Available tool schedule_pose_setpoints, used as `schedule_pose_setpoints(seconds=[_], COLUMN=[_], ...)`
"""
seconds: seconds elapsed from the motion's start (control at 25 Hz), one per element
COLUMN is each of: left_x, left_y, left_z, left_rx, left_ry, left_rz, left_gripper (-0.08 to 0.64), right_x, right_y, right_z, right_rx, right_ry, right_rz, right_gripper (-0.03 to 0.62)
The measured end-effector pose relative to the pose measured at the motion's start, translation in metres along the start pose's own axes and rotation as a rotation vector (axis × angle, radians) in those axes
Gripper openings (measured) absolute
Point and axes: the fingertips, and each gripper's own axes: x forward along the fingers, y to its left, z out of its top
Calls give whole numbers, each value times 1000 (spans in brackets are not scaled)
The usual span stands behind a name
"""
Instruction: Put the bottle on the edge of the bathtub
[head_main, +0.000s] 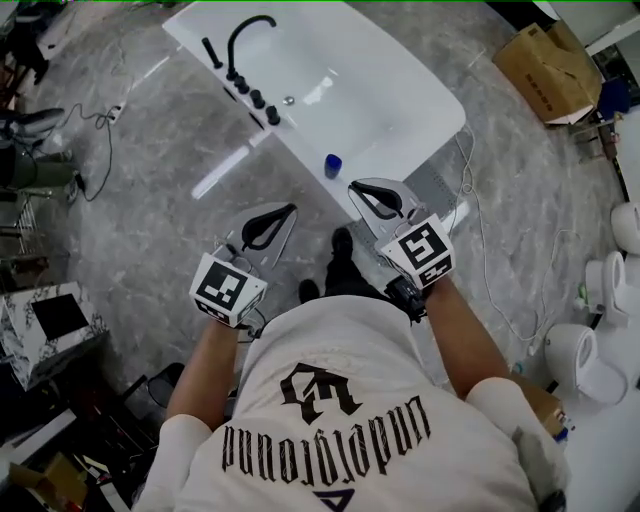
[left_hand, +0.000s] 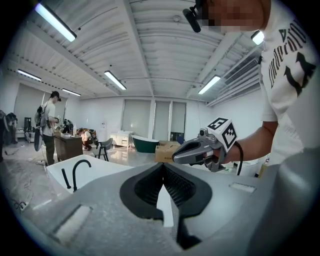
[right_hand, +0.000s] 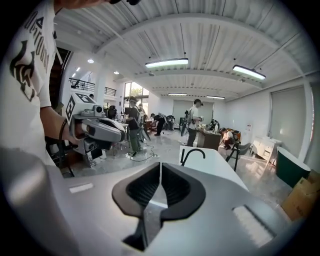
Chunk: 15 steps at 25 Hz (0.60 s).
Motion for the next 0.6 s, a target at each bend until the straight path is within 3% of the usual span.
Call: schedule_pose_setpoints(seconds=[0.32, 0.48, 0.6], left_x=[-51, -61, -66], left_y=[-34, -43, -41], left_z=[49, 59, 65], left_rx=[56, 110, 101], left_ry=[-94, -91, -109], left_rz=[8, -29, -31], left_gripper=[8, 8, 8], right_x=[-56, -66, -72], right_y=[23, 39, 49], right_z=[44, 52, 56], right_rx=[48, 40, 20], right_ry=[-114, -121, -117], right_rz=[-41, -46, -44], right_gripper=[2, 2, 2])
